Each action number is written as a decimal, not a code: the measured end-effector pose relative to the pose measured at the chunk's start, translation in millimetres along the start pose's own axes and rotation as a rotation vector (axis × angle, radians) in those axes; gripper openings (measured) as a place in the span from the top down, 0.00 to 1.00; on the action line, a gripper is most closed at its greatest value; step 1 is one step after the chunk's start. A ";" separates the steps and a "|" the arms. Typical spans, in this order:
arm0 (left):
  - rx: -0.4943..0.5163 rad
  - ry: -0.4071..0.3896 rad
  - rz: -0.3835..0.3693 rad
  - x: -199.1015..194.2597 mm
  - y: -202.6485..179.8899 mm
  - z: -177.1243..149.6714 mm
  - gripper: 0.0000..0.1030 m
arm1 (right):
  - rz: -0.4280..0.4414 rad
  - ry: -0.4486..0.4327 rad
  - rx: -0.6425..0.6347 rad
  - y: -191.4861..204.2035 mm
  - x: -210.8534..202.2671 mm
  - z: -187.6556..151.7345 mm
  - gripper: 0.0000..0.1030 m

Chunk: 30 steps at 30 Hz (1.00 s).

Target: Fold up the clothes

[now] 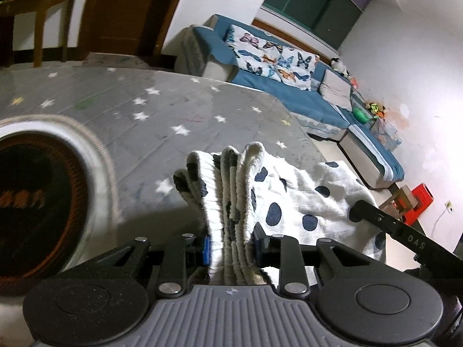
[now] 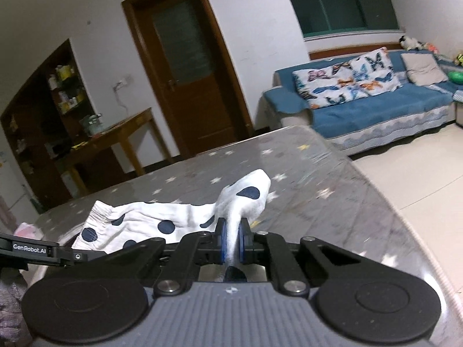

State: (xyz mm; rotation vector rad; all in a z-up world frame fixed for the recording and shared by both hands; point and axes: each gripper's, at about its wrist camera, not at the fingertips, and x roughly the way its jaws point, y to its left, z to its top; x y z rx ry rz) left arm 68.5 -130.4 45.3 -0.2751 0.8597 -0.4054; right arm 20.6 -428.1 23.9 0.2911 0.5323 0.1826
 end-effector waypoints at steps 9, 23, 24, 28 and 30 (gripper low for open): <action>0.033 0.064 0.026 36.5 -11.7 -2.0 0.68 | -0.083 0.051 0.022 -27.2 20.7 -10.1 0.91; 0.108 0.004 0.109 29.5 -14.8 14.1 0.44 | -0.125 0.059 -0.015 -32.3 39.0 1.3 0.68; 0.119 -0.003 0.112 31.5 -17.5 15.3 0.44 | -0.115 0.068 -0.023 -29.2 44.2 2.6 0.68; 0.169 -0.015 0.131 46.9 -24.7 19.9 0.44 | -0.086 0.101 -0.055 -17.7 65.8 7.5 0.62; 0.184 -0.014 0.143 55.3 -24.9 22.3 0.44 | -0.076 0.117 -0.064 -14.5 77.0 8.5 0.62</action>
